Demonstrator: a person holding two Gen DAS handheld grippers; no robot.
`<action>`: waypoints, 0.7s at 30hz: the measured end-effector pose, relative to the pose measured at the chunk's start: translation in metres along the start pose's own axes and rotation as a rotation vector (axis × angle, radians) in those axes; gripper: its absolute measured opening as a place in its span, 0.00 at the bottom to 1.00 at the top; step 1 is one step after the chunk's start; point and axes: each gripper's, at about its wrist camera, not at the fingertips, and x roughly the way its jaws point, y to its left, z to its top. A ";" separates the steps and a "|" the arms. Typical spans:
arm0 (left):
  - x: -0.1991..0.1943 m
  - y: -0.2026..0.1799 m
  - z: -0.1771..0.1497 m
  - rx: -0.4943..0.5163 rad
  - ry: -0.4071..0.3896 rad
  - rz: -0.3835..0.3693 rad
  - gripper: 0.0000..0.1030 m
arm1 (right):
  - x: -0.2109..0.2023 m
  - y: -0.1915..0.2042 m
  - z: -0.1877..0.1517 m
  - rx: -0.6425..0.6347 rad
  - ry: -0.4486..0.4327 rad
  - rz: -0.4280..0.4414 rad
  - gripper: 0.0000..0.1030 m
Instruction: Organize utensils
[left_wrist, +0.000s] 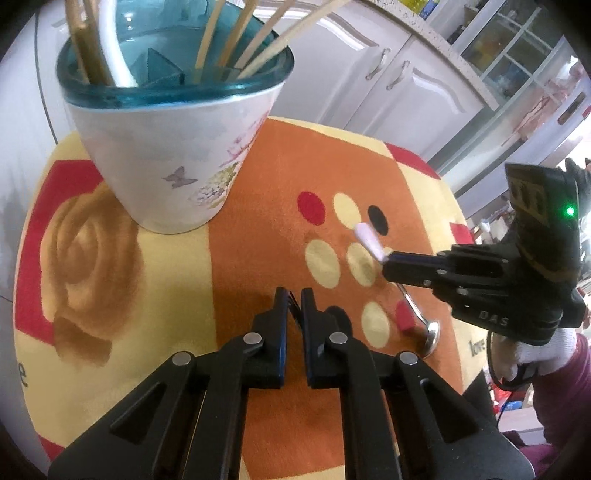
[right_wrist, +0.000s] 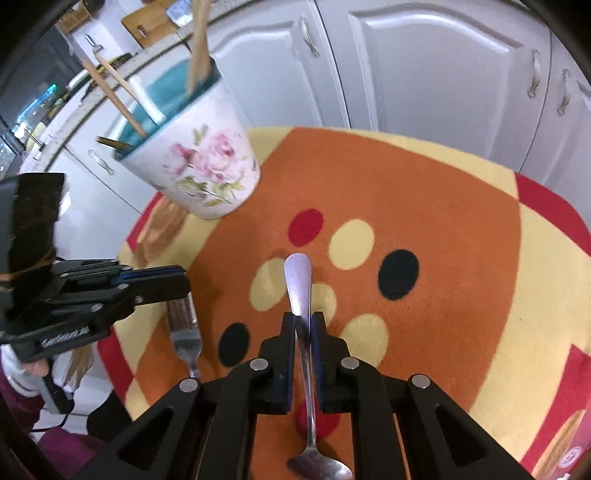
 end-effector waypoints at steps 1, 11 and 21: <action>-0.002 0.000 0.000 -0.001 -0.003 -0.004 0.05 | -0.005 -0.001 -0.001 0.001 -0.007 0.000 0.07; -0.048 -0.014 0.010 0.053 -0.091 -0.031 0.02 | -0.068 -0.002 -0.016 -0.002 -0.111 0.060 0.02; -0.051 -0.011 0.008 0.047 -0.093 -0.017 0.01 | -0.026 -0.008 -0.026 -0.014 0.014 -0.027 0.34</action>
